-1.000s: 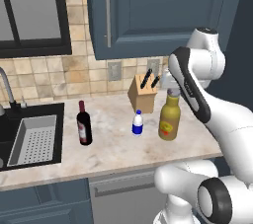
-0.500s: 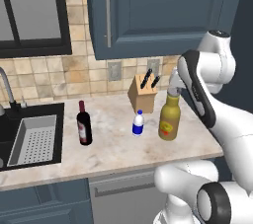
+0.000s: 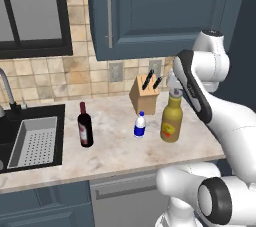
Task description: Place the drinks on the dining counter in a tight cluster.
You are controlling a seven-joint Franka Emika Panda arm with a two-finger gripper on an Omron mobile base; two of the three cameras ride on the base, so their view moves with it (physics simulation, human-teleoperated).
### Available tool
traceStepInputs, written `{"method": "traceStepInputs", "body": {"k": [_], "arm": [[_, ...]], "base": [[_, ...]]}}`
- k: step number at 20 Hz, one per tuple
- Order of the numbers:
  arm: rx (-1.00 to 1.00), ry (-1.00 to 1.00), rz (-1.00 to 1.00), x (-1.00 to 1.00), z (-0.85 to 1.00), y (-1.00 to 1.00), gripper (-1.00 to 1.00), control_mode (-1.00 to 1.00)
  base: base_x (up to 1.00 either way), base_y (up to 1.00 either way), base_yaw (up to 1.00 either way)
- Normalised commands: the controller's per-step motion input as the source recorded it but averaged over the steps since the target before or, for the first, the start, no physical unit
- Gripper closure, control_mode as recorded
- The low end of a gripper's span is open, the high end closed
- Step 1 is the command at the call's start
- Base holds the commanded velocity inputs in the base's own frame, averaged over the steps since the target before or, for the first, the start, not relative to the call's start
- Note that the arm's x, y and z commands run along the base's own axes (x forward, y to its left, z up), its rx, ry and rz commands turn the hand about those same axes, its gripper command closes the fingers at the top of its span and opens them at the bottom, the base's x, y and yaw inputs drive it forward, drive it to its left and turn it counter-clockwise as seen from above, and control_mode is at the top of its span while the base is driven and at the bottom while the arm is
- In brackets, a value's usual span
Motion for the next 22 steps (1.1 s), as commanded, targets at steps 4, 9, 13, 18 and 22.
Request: {"method": "traceStepInputs", "body": {"k": [4, 9, 13, 18, 22], "arm": [[-0.06, 0.0, 0.16, 0.25, 0.0, 0.0, -1.0, -1.0], [-0.05, 0.0, 0.06, 0.26, -0.03, 0.0, -1.0, -1.0], [0.0, 0.0, 0.03, 0.09, -0.06, 0.0, -1.0, -1.0], [0.0, -0.01, 0.0, 0.01, -0.1, 0.0, -1.0, -1.0], [0.0, -0.08, 0.0, 0.0, -0.35, 0.0, -1.0, -1.0]], "base": [[0.0, 0.0, 0.0], [0.0, 0.0, 0.0], [0.0, 0.0, 0.0], [0.0, 0.0, 0.0], [0.0, 0.0, 0.0]]}}
